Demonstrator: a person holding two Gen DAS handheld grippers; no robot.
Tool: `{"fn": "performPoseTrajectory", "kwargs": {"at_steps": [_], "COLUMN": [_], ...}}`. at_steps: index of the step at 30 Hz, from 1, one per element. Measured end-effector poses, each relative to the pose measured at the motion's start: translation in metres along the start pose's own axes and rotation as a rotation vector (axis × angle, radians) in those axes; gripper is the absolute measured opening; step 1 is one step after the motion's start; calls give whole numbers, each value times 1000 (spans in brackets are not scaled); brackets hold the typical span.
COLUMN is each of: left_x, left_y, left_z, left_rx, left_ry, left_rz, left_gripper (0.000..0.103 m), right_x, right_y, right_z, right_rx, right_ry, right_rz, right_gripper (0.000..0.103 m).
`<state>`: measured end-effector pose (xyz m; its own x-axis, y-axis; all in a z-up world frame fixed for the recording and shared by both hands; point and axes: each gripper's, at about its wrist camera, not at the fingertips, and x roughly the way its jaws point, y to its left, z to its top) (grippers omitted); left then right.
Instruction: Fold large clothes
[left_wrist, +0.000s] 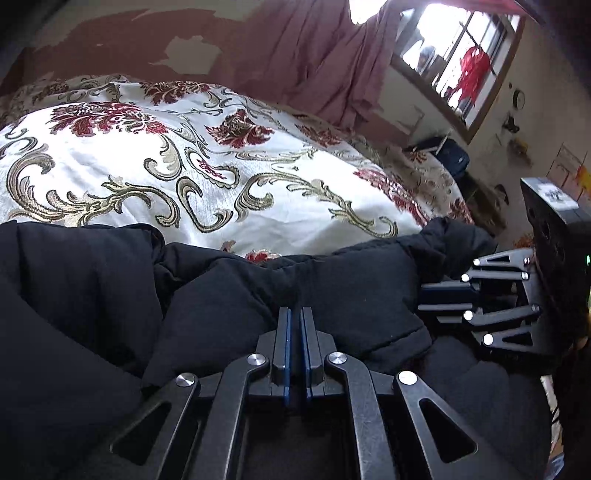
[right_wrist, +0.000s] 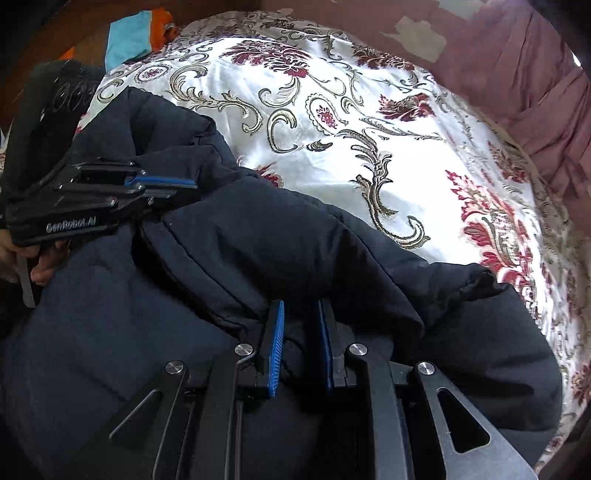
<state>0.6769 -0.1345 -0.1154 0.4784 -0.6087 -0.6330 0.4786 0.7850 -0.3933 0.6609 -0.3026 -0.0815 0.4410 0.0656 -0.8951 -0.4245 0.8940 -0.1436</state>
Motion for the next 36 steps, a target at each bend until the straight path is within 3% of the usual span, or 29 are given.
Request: {"fn": "performPoseTrajectory", "kwargs": {"at_steps": [2, 8, 11, 15, 19, 26, 32, 36], "left_x": [0, -6, -5, -7, -7, 9, 19, 18], "left_y": [-2, 7, 6, -1, -5, -10, -25, -15], "left_z": [0, -2, -3, -4, -3, -4, -7, -5], "left_rx": [7, -36, -36, -2, 23, 41, 136, 108], "left_ry": [-6, -32, -27, -31, -39, 44, 60, 66], "left_rz": [-4, -171, -200, -256, -285, -119, 79, 50], "left_gripper": [2, 0, 0, 0, 0, 2, 4, 4], "right_x": [1, -4, -6, -7, -10, -10, -2, -2], "right_y": [2, 4, 6, 20, 18, 35, 34, 38], "right_z": [-3, -13, -16, -18, -19, -20, -15, -16], "right_rx": [-2, -4, -18, -68, -57, -123, -121, -135], "right_ry": [-21, -74, -67, -76, -91, -78, -62, -64], "right_rz": [-12, -10, -24, -113, -113, -231, -239, -264], "right_gripper": [16, 16, 16, 16, 16, 16, 16, 16]}}
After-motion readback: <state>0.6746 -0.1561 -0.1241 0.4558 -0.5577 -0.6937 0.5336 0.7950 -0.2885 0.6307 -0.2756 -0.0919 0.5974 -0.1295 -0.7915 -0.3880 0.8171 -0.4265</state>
